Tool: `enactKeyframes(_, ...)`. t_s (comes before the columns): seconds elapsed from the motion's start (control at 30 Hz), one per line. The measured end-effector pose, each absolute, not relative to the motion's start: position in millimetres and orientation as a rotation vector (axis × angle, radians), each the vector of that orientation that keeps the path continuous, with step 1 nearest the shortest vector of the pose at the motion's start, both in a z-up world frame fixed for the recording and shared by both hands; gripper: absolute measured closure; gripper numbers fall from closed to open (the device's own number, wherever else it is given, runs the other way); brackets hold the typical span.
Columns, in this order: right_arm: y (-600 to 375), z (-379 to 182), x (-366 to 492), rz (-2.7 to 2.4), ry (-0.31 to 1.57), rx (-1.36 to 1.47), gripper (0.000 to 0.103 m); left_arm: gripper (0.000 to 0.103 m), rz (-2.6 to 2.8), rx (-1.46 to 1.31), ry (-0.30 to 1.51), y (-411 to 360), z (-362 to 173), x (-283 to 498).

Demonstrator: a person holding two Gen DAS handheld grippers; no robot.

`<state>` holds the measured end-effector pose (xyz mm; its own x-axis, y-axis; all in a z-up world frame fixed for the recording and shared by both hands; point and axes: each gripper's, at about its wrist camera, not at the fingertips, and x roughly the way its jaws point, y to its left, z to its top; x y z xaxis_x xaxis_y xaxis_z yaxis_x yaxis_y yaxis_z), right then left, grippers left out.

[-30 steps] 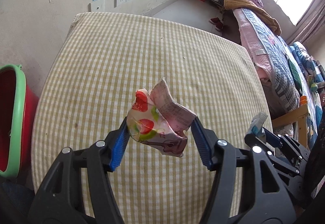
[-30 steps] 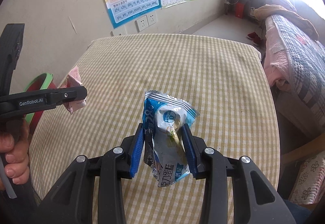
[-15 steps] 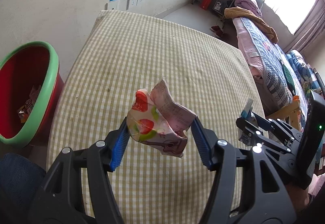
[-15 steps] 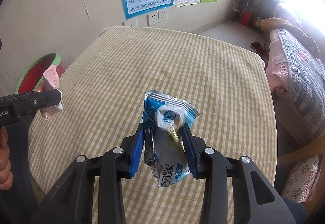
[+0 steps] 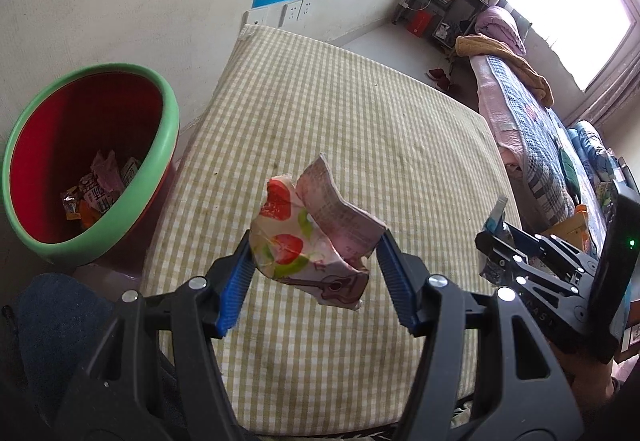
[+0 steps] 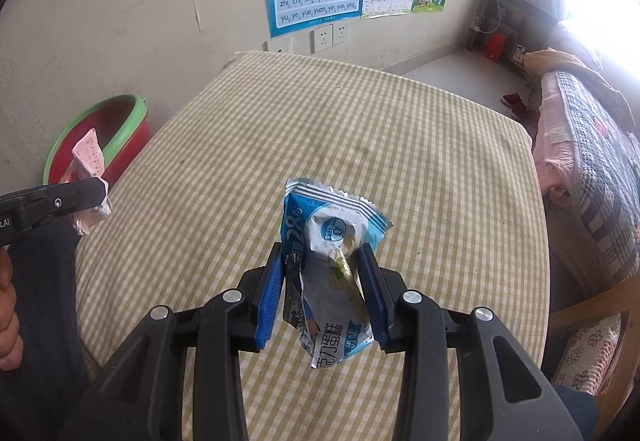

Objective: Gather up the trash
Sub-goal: 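Carry the pink wrapper and blue-white wrapper over the red bucket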

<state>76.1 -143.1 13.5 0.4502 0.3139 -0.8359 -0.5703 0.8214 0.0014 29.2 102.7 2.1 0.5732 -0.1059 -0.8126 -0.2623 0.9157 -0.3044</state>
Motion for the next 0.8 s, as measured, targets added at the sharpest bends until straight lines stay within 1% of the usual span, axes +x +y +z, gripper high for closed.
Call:
enactKeyframes(0.37, -122, 10, 68, 0.609, 0.983, -0.314, 0.066, 0.045, 0.103, -0.439, 0.966, 109, -5, 25)
enactKeyframes(0.8, -107, 2, 76, 0.615, 1.009, -0.329, 0.066, 0.045, 0.134, -0.443, 0.934, 133, 6, 23)
